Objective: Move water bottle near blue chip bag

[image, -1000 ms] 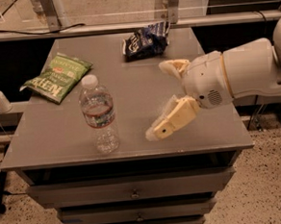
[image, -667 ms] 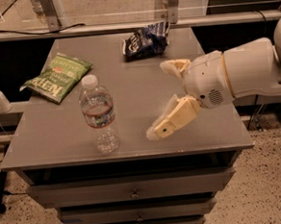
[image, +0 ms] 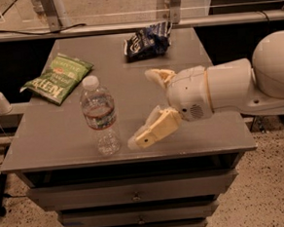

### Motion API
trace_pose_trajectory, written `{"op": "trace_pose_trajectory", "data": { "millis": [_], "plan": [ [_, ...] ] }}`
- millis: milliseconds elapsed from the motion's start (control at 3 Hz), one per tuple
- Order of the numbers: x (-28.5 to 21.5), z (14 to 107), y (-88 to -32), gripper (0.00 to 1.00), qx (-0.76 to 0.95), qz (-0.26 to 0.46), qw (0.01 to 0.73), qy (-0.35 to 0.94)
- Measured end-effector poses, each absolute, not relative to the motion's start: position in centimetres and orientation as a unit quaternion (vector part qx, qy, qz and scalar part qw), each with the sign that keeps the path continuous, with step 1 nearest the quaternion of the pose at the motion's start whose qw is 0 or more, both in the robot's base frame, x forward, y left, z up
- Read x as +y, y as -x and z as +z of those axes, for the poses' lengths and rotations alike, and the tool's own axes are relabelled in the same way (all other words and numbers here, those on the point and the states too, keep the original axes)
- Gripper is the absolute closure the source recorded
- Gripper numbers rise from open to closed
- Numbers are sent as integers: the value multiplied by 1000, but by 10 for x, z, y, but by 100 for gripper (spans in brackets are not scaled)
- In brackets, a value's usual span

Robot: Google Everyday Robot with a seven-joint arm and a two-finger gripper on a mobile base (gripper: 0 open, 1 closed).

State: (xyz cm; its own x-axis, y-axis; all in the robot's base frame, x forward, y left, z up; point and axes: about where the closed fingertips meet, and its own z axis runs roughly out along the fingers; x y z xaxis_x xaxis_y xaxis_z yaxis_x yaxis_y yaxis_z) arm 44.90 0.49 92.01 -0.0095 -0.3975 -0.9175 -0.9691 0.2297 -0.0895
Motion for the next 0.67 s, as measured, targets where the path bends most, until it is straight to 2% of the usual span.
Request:
{"op": "trace_pose_trajectory", "data": {
  "millis": [667],
  "plan": [
    [69,893,-454,0,604,365,472,528]
  ]
}}
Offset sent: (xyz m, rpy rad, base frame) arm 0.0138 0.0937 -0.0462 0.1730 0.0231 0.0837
